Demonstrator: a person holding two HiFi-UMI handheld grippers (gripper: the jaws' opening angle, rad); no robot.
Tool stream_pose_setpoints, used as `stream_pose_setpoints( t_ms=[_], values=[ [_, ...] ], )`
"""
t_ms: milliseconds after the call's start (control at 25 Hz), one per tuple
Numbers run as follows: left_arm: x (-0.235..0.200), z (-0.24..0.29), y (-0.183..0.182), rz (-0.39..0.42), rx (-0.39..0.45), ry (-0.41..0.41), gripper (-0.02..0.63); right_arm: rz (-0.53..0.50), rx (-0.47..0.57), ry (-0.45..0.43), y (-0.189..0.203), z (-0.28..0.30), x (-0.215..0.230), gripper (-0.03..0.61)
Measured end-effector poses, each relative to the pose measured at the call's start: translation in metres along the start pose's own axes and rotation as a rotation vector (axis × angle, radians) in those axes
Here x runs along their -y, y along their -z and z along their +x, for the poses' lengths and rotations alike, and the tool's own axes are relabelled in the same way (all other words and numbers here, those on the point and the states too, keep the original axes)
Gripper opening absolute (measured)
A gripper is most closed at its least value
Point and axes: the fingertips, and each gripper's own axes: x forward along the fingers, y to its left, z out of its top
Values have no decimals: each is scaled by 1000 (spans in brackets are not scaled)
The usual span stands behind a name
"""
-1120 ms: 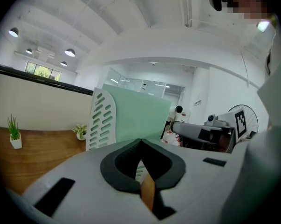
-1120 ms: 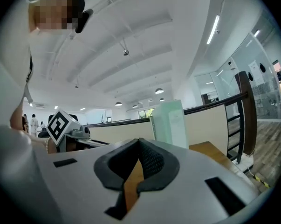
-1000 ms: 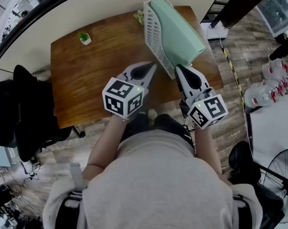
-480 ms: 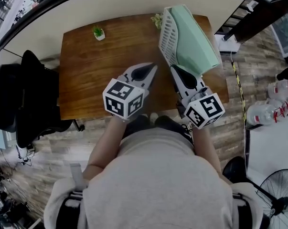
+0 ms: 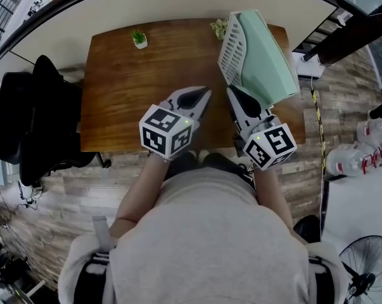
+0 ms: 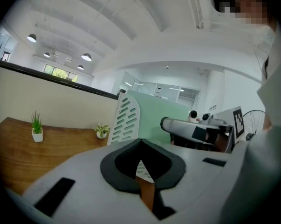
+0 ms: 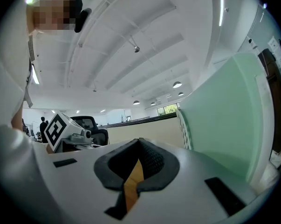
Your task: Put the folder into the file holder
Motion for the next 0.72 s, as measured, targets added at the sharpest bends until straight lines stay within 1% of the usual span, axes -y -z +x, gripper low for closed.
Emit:
stream_pose_setpoints(
  t_ms=[240,440,720],
  values=[
    [-3,-3,0,-25,18,-15,11,5,-8,-10,3,1,-3,9],
    [-5,-1,0,-32,18,-6,11,-9,-18,-7,5,2,-2,9],
    [1,3,2,-22,3,6,11,-2,-19,-11,5,-1,-1,9]
  ],
)
